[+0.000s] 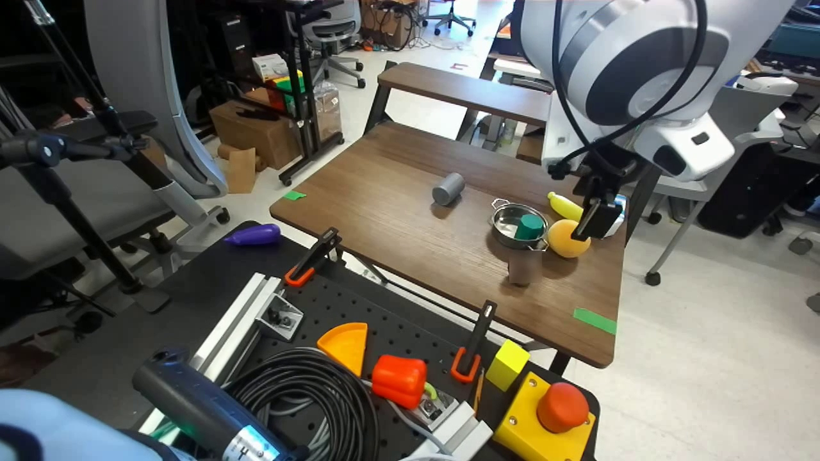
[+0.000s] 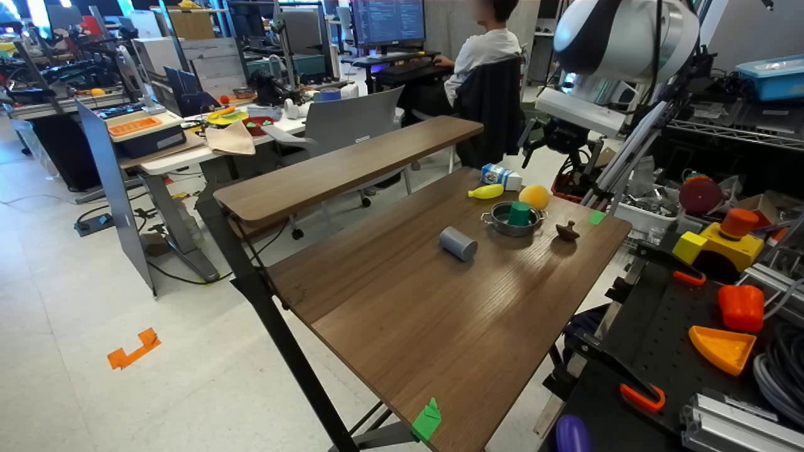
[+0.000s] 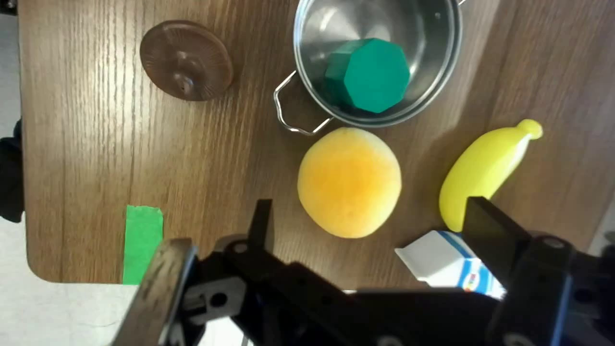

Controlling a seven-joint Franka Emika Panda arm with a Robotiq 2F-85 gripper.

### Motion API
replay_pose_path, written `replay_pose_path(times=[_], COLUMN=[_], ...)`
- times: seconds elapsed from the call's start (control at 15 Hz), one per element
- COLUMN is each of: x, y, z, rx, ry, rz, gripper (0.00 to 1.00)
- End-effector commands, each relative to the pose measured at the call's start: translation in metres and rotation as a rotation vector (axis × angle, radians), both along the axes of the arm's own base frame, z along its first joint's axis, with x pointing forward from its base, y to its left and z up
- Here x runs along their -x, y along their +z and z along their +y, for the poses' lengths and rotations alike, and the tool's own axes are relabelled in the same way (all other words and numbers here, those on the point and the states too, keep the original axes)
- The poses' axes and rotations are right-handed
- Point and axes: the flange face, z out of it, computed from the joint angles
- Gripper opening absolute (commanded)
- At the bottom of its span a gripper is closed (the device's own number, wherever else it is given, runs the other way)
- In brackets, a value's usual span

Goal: Move the orange plushy to the left

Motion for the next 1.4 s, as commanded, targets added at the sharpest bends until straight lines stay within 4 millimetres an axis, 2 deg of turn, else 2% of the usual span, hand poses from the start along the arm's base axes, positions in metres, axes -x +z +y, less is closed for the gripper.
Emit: replay_pose_path(times=[0.0,0.2,0.27,0.33,0.4,0.6,0.8,1.0,1.07,1.13,1.27,1.33], x=[-0.014,-0.02,-0.022,-0.022,-0.022,-0.019,-0.014,-0.004,0.001,0.005,0.012,0.014], y=[-0.031,-0.049,-0.054,-0.058,-0.061,-0.063,-0.045,-0.013,0.002,0.016,0.043,0.055], z=[-0.008,-0.011,-0.011,-0.011,-0.011,-0.01,-0.005,-0.001,0.002,0.007,0.028,0.043], rx=[0.0,0.03,0.035,0.043,0.044,0.034,0.032,0.049,0.055,0.059,0.057,0.055], ry=[-0.095,-0.135,-0.145,-0.152,-0.157,-0.151,-0.127,-0.099,-0.078,-0.051,0.048,0.111], rz=[0.007,0.009,0.009,0.006,0.006,0.011,-0.002,-0.046,-0.066,-0.083,-0.101,-0.102], gripper=[1.0,1.0,0.75,0.74,0.68,0.42,0.22,0.04,0.02,0.06,0.03,0.05])
